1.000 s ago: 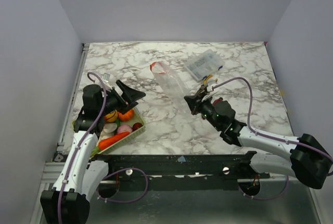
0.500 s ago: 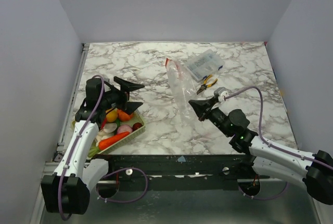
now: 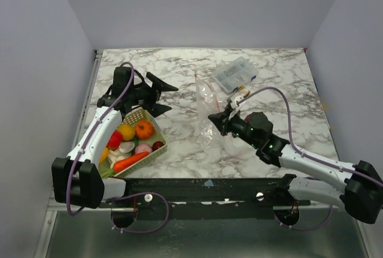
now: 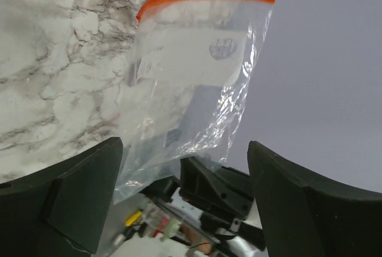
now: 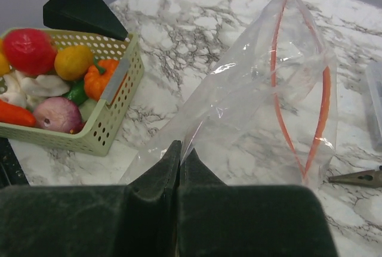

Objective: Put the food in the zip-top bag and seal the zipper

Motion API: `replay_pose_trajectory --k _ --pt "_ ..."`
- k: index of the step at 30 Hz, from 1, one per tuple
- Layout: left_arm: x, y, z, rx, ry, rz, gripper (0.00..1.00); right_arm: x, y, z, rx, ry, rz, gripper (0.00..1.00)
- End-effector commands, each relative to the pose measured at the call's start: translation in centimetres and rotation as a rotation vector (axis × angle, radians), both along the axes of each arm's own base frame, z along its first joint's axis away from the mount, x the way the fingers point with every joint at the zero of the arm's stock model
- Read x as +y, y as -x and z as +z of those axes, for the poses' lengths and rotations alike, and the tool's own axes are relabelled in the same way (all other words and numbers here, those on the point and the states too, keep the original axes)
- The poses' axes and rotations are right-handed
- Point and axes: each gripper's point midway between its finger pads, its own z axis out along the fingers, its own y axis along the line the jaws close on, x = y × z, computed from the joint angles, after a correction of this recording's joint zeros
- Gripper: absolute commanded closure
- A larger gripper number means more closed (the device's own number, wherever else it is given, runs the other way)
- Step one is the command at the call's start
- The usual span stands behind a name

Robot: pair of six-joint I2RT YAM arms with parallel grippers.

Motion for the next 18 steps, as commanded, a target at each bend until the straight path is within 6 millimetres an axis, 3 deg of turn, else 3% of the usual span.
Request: replay_pose_trajectory --k 1,5,10,13,15,18 --pt "-1.3 0.5 0.3 -0.274 -0.168 -0.164 0.12 2.2 0.5 -4.4 0.211 0.233 0.104 1.00" --pt "-1.0 1.0 -1.2 -0.401 -0.241 -0.231 0.11 2.9 2.5 -7.6 0.311 0.265 0.154 0.99" --pt "-1.1 2.0 -0.8 -0.630 -0.333 -0.362 0.11 4.4 6.0 -10.2 0.482 0.272 0.321 0.76" --pt "-1.1 1.9 -1.3 -0.632 -0.419 -0.470 0.10 5.3 6.7 -8.8 0.557 0.171 0.331 0.50" --pt "-1.3 1.6 -1.5 -0.642 -0.500 -0.537 0.10 5.0 5.5 -7.3 0.550 0.074 0.235 0.33" --pt "-1.5 0.5 -1.9 -0.631 -0.618 -0.593 0.08 4.0 3.5 -5.2 0.515 0.004 0.091 0.20"
